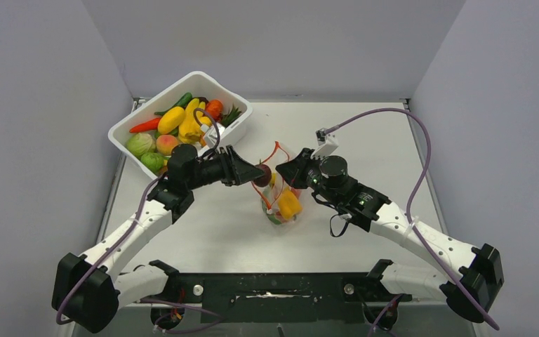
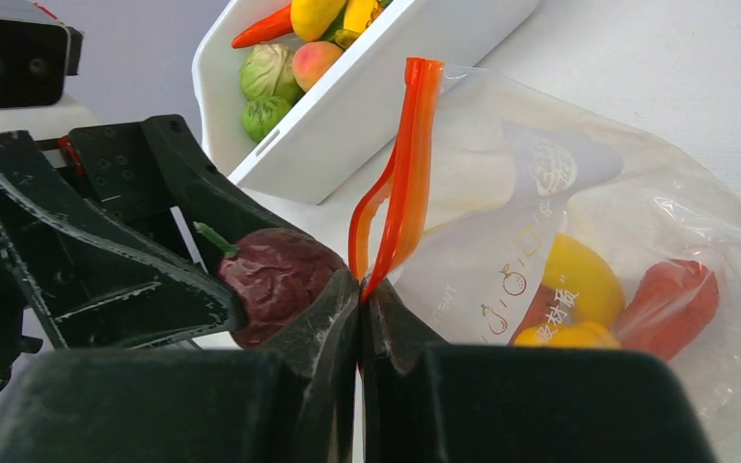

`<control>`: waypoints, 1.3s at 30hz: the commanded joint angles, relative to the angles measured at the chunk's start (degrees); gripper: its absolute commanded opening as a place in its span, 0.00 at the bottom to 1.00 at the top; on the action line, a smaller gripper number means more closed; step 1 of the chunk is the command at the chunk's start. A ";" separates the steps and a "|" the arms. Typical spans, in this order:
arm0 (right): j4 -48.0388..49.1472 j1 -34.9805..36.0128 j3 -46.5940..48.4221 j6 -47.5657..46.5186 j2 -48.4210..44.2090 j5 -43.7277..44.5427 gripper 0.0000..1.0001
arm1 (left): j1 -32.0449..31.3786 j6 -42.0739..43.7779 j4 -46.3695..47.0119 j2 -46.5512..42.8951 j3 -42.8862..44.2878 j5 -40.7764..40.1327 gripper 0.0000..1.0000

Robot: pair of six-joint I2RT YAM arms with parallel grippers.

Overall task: Place the food in the zip-top bag and seal the zipper
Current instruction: Place the fake fruit in the zipper food storage bag.

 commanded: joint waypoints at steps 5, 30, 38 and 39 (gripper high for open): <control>4.84 0.40 2.43 0.38 -0.53 0.18 0.00 | -3.36 4.41 -2.62 2.33 2.84 -7.10 0.22; 6.35 0.48 2.29 0.72 -0.30 -1.48 0.00 | -5.69 5.93 -12.99 5.67 9.00 -9.89 0.31; 7.24 0.26 0.88 2.29 -1.58 -2.42 0.00 | -5.81 6.15 -13.66 4.54 10.37 -8.12 0.58; 7.37 0.22 0.63 2.45 -2.17 -2.29 0.00 | -5.87 6.05 -13.54 4.17 10.53 -7.99 0.58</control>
